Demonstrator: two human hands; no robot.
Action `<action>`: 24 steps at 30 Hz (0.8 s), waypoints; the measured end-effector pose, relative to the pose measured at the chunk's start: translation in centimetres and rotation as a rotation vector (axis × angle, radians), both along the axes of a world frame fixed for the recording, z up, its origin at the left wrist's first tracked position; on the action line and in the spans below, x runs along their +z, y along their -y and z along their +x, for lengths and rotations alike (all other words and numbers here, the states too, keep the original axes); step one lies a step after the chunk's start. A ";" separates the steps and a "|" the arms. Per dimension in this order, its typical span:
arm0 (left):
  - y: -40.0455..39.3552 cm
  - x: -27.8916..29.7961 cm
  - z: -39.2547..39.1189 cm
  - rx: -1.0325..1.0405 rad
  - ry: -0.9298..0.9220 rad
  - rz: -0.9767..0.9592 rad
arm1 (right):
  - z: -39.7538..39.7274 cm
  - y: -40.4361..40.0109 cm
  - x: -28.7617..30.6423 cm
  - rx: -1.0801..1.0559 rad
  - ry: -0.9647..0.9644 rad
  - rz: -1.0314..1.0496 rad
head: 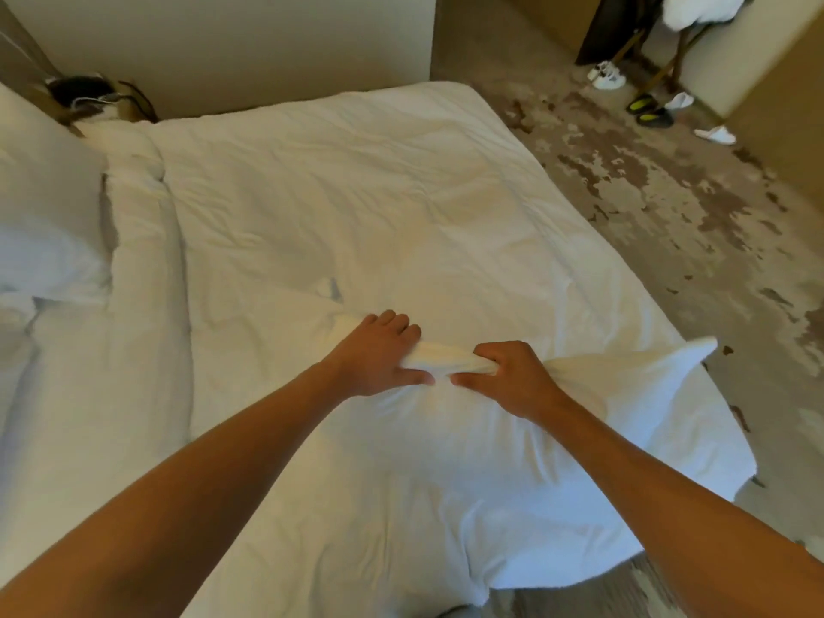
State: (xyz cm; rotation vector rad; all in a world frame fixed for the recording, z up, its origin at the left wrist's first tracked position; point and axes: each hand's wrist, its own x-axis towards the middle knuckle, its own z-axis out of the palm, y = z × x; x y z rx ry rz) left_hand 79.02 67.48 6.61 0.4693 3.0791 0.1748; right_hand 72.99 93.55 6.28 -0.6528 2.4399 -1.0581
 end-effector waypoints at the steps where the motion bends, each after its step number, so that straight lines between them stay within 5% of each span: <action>1: 0.9 0.3 2.3 0.017 -0.015 0.038 | 1.4 1.1 1.1 0.025 -0.022 0.001; 16: 13.2 11.8 27.8 0.499 0.005 0.121 | 16.3 18.7 9.8 0.375 -0.292 -0.046; 24: 18.6 7.6 38.8 0.708 0.118 0.140 | 24.7 27.8 6.1 0.599 -0.304 0.116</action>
